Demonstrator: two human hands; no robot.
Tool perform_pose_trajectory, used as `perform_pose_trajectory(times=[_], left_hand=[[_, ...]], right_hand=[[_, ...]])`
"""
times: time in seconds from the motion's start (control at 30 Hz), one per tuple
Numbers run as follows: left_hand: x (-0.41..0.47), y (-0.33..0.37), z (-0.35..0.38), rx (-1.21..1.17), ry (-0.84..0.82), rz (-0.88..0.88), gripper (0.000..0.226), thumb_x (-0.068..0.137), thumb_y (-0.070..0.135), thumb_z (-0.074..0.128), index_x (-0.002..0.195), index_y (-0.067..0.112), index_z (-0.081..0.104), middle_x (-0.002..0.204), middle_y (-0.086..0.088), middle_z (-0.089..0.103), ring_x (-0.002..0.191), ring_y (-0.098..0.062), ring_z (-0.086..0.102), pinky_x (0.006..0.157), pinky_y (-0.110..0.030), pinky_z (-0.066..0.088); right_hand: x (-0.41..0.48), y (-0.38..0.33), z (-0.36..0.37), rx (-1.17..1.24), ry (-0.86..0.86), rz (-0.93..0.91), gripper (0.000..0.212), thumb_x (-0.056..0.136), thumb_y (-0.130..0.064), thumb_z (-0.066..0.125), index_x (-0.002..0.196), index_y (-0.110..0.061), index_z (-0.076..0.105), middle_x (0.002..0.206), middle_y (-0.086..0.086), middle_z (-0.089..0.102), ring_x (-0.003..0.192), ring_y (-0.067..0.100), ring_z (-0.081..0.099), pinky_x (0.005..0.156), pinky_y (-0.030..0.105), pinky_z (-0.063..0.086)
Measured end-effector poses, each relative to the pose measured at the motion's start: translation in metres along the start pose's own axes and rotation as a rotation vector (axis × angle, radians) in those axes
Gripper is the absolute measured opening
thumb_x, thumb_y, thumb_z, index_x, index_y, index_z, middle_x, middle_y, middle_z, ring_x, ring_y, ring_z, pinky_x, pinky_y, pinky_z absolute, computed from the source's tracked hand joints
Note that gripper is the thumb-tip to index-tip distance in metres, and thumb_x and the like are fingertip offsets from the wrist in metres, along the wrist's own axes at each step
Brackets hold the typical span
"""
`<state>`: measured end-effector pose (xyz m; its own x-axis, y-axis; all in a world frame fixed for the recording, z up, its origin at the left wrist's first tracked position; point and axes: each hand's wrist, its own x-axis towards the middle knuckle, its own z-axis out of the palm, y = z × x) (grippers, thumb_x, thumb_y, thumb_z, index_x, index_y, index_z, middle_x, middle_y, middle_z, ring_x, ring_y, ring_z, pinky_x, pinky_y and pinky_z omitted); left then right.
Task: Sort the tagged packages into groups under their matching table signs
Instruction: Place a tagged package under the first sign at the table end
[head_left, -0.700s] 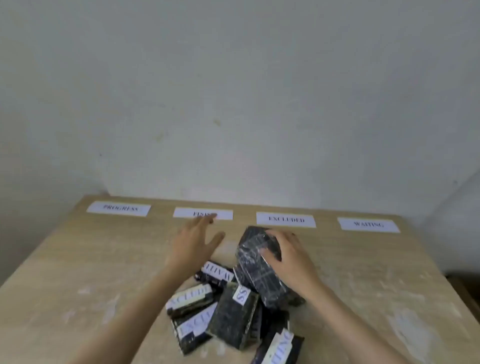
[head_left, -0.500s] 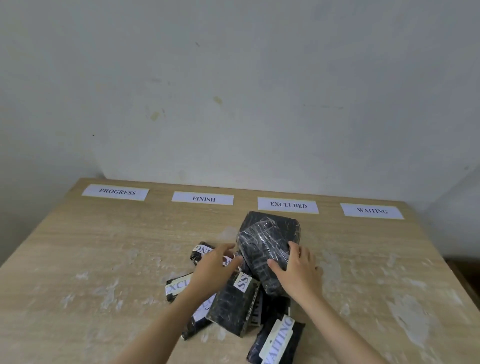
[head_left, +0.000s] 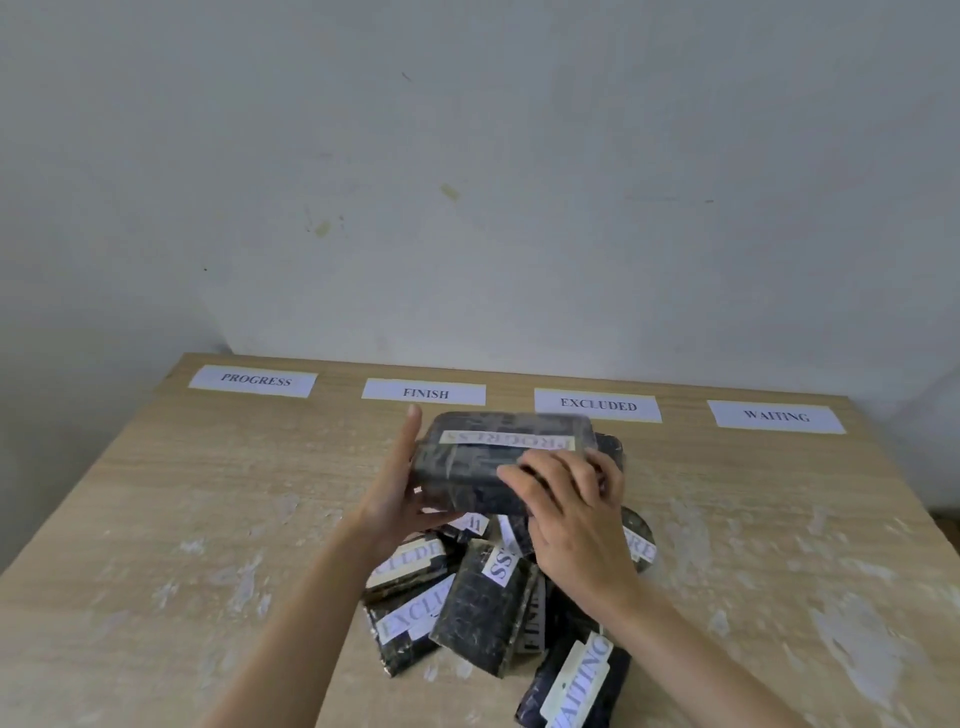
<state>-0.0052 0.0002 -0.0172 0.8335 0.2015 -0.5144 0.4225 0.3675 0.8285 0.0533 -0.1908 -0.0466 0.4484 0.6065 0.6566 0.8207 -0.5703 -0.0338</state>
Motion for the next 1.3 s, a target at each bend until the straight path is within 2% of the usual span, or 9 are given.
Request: perform_pose_trajectory(times=[0.13,0.33,0.5,0.6,0.73,0.93,1.03,1.17,1.3], left_hand=[[-0.017,-0.001,-0.035,-0.011,0.185,0.001,0.036,0.091,0.039,0.056,0.116,0.013,0.057,0.109,-0.015,0.066,0.086,-0.023,0.066,0.065,-0.033,0.056],[-0.024,-0.024,-0.095,-0.177,0.351,-0.008,0.031,0.091,0.027,0.059,0.117,0.01,0.052,0.102,-0.013,0.062,0.08,-0.025,0.064,0.057,-0.032,0.054],[-0.018,-0.037,-0.125,-0.283,0.297,-0.036,0.043,0.085,0.016,0.064,0.124,0.011,0.046,0.106,-0.016,0.063,0.08,-0.029,0.069,0.062,-0.035,0.058],[-0.002,-0.034,-0.107,-0.252,0.184,-0.042,0.045,0.083,0.015,0.07,0.123,0.013,0.05,0.107,-0.016,0.068,0.087,-0.029,0.072,0.072,-0.038,0.059],[0.025,-0.029,-0.092,-0.231,0.216,-0.055,0.046,0.084,0.023,0.067,0.125,0.007,0.051,0.108,-0.014,0.067,0.096,-0.026,0.066,0.078,-0.039,0.055],[0.025,-0.042,-0.139,-0.333,0.198,-0.127,0.055,0.087,0.016,0.063,0.134,0.001,0.04,0.114,-0.02,0.065,0.092,-0.028,0.067,0.067,-0.035,0.058],[0.021,-0.05,-0.179,-0.43,0.374,-0.081,0.061,0.085,0.011,0.066,0.139,0.004,0.037,0.111,-0.023,0.066,0.087,-0.029,0.068,0.066,-0.036,0.061],[0.026,-0.048,-0.23,-0.445,0.614,0.005,0.074,0.081,0.009,0.072,0.138,0.023,0.026,0.112,-0.02,0.064,0.084,-0.029,0.067,0.067,-0.036,0.057],[0.055,-0.037,-0.257,-0.459,0.784,0.042,0.084,0.078,0.012,0.077,0.143,0.021,0.024,0.123,-0.013,0.056,0.105,-0.028,0.063,0.069,-0.034,0.056]], right_hand=[[0.004,-0.017,0.018,0.0,-0.022,-0.1,0.05,0.072,-0.008,0.063,0.113,-0.03,0.047,0.127,-0.002,0.043,0.122,0.023,0.04,0.103,0.056,0.026],[0.01,-0.051,0.049,0.142,-0.308,0.073,0.045,0.084,-0.046,0.058,0.123,-0.026,0.047,0.135,-0.001,0.049,0.127,0.022,0.041,0.105,0.045,0.028],[0.039,-0.089,0.061,0.7,-0.517,0.657,0.057,0.089,-0.056,0.047,0.135,-0.024,0.036,0.125,-0.012,0.05,0.112,0.002,0.047,0.098,0.029,0.037],[0.057,-0.099,0.072,1.056,-0.554,1.076,0.069,0.076,-0.07,0.047,0.132,-0.031,0.033,0.109,-0.006,0.06,0.097,0.011,0.063,0.091,0.044,0.052],[0.074,-0.084,0.073,1.207,-0.425,1.246,0.036,0.094,-0.042,0.05,0.127,-0.036,0.039,0.106,0.0,0.064,0.089,0.017,0.068,0.068,0.036,0.059],[0.098,-0.082,0.098,1.085,-0.596,1.123,0.038,0.094,-0.054,0.04,0.12,-0.033,0.056,0.12,-0.007,0.063,0.109,0.021,0.062,0.093,0.045,0.052],[0.104,-0.11,0.122,0.961,-0.723,0.988,0.049,0.096,-0.052,0.038,0.132,-0.022,0.05,0.127,-0.011,0.05,0.119,0.015,0.05,0.092,0.028,0.038],[0.087,-0.135,0.163,0.494,-1.022,0.569,0.051,0.096,-0.046,0.042,0.14,-0.02,0.039,0.146,0.003,0.036,0.131,0.023,0.039,0.101,0.037,0.04],[0.076,-0.137,0.177,0.215,-1.029,0.341,0.05,0.097,-0.038,0.041,0.143,-0.019,0.034,0.151,0.002,0.032,0.14,0.022,0.026,0.111,0.041,0.03]])
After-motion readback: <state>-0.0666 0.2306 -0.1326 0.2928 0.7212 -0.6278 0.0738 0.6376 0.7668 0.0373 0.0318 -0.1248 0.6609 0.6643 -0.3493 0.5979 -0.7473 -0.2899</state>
